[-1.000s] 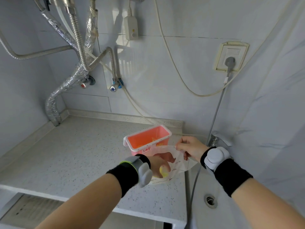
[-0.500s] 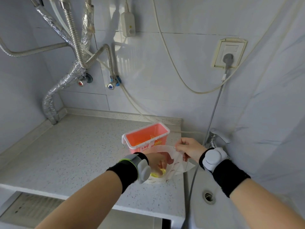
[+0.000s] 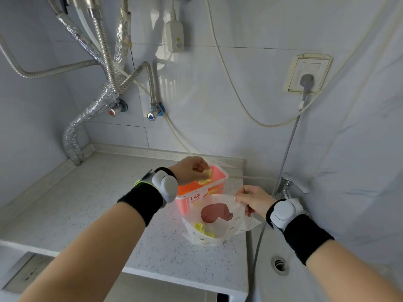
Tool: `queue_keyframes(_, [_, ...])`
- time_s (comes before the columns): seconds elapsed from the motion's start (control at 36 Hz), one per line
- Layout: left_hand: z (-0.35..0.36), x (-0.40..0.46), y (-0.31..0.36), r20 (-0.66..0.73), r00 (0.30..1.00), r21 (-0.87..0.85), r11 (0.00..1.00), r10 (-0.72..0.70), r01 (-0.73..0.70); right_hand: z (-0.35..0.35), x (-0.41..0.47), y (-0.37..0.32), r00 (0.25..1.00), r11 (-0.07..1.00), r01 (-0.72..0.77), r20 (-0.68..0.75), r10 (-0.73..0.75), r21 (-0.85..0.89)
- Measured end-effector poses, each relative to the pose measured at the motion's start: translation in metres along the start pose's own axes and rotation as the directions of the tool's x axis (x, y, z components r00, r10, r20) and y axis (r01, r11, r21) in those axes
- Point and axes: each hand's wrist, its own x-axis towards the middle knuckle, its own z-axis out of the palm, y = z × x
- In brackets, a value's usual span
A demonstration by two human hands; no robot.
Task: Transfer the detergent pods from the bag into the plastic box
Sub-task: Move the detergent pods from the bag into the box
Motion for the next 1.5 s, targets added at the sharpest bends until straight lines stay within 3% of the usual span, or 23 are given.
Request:
queue_keyframes(0.14, [-0.001, 0.005, -0.021, -0.053, 0.993, 0.042, 0.994, -0.103, 0.105, 0.001, -0.003, 0.001, 1.0, 1.0, -0.013, -0.003, 0.013, -0.008])
queue_keyframes(0.31, [0.003, 0.009, -0.027, -0.19, 0.977, 0.055, 0.993, -0.095, 0.107, -0.003, -0.005, -0.001, 1.0, 1.0, -0.013, -0.013, 0.013, -0.005])
queue_keyframes(0.47, [0.014, 0.022, -0.008, -0.234, 0.962, -0.175, 0.98, -0.138, 0.098, -0.003, -0.005, 0.003, 1.0, 1.0, -0.008, -0.01, 0.008, 0.009])
queue_keyframes(0.67, [0.021, 0.019, -0.001, -0.189, 0.981, -0.068, 0.997, -0.049, 0.037, -0.006, -0.006, 0.002, 1.0, 1.0, 0.011, -0.005, -0.011, -0.011])
queue_keyframes(0.78, [0.026, -0.001, 0.006, 0.085, 0.996, -0.134, 0.99, -0.039, 0.05, -0.008, -0.007, 0.0, 1.0, 1.0, 0.017, -0.013, -0.017, 0.002])
queue_keyframes(0.89, [0.037, -0.019, 0.003, 0.329, 0.936, 0.014, 0.992, -0.121, 0.123, -0.003, -0.008, -0.002, 1.0, 0.999, 0.022, -0.005, -0.022, 0.039])
queue_keyframes(1.0, [0.053, -0.028, -0.008, 0.445, 0.871, 0.38, 0.925, -0.208, 0.026, 0.004, -0.006, -0.007, 0.998, 0.994, 0.058, -0.001, -0.059, 0.098])
queue_keyframes(1.11, [0.07, -0.027, -0.018, 0.378, 0.892, 0.557, 0.83, -0.248, -0.005, 0.005, -0.005, -0.012, 0.996, 0.983, 0.085, 0.003, -0.087, 0.164])
queue_keyframes(1.22, [0.078, -0.026, -0.031, 0.353, 0.893, 0.628, 0.778, -0.28, -0.004, 0.007, -0.008, -0.014, 0.994, 0.98, 0.099, 0.023, -0.105, 0.174])
queue_keyframes(1.5, [0.089, -0.028, -0.051, 0.225, 0.902, 0.567, 0.802, -0.37, 0.188, 0.01, -0.013, -0.012, 0.995, 0.983, 0.097, -0.01, -0.097, 0.156])
